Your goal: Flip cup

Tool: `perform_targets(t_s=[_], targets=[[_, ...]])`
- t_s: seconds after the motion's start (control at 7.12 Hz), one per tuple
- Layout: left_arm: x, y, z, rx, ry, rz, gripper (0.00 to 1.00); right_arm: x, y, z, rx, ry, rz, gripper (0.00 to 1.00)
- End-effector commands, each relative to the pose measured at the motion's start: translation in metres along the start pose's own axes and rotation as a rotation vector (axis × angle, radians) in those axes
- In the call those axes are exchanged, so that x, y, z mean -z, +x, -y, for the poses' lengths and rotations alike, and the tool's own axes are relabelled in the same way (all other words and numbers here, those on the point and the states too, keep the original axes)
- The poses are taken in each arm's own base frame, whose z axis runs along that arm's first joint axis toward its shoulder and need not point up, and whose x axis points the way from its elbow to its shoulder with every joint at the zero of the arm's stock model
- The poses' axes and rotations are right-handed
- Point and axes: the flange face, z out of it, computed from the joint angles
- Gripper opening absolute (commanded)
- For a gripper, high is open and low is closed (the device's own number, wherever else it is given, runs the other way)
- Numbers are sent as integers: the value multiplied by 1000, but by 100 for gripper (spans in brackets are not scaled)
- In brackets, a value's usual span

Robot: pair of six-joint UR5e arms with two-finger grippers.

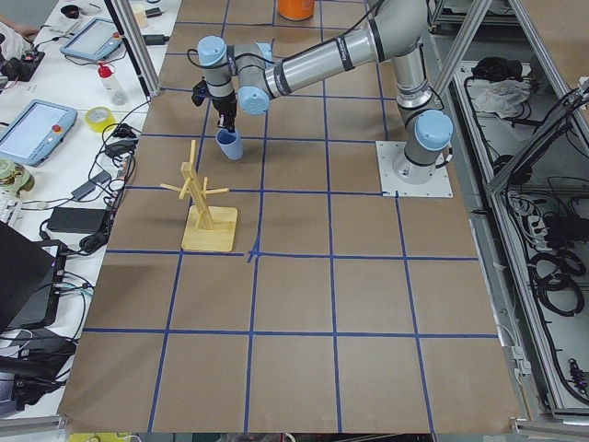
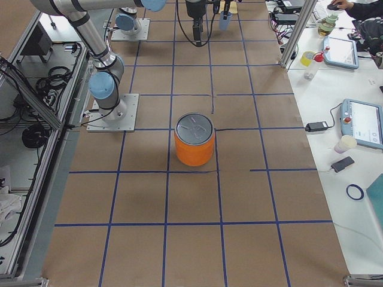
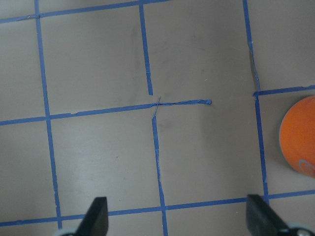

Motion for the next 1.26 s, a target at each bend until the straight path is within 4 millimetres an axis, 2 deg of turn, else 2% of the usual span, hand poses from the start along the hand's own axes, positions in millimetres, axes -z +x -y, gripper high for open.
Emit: perform_targets(t_s=[0.0,0.14,0.28,0.42,0.56,0.7,0.84,0.98,1.12], targets=[[-9,-6,6,9,22,54,0,0,0,0,-1,1,0,100],[-12,-6,7,8,19,55,11,0,0,0,-2,1,1,100],[-13,-6,7,17,19,55,12,0,0,0,-2,1,1,100],[-14,-6,7,23,17,51,32,1,0,0,-1,2,1,100],[-14,-6,7,26,17,51,61,1,0,0,-1,2,0,100],[-10,-6,6,23,22,54,100,0,0,0,-2,1,0,100],[8,-5,2,27,40,63,100,0,0,0,-2,1,0,100],[32,6,-4,18,40,65,100,0,0,0,-2,-1,-1,100],[71,14,-24,28,14,54,100,0,0,0,-2,1,0,100]])
